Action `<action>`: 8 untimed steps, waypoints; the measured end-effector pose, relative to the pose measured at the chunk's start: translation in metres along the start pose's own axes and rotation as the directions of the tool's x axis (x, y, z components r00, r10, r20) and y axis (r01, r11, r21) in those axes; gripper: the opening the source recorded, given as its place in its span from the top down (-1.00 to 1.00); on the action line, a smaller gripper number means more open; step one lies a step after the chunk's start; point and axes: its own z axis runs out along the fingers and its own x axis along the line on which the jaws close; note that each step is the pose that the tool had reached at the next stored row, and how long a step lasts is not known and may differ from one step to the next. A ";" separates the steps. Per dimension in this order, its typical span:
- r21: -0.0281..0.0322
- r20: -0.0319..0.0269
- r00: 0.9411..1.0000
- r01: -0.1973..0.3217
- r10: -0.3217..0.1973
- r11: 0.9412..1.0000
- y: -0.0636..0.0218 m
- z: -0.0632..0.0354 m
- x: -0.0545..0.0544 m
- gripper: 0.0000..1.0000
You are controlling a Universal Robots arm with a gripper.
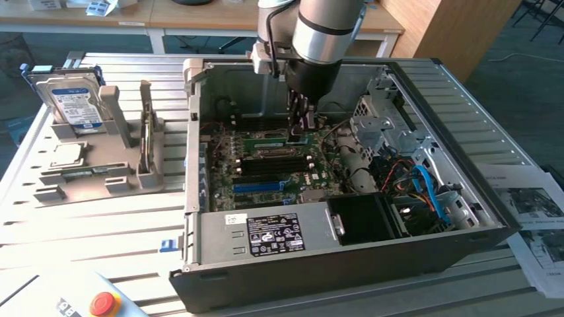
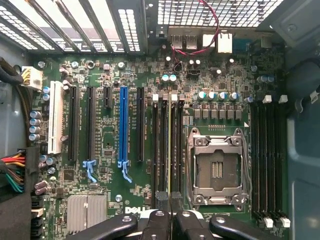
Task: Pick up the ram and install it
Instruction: 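Insert the ram into the slot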
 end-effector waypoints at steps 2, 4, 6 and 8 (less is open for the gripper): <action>0.000 0.000 1.000 0.000 0.000 1.000 -0.0001 0.0014 0.000 0.76; 0.000 0.000 1.000 0.000 0.000 1.000 -0.0002 0.0036 0.001 0.76; 0.001 0.000 1.000 0.000 0.000 1.000 -0.0003 0.0060 0.001 0.76; 0.001 0.000 1.000 0.000 0.000 1.000 -0.0005 0.0082 0.002 0.76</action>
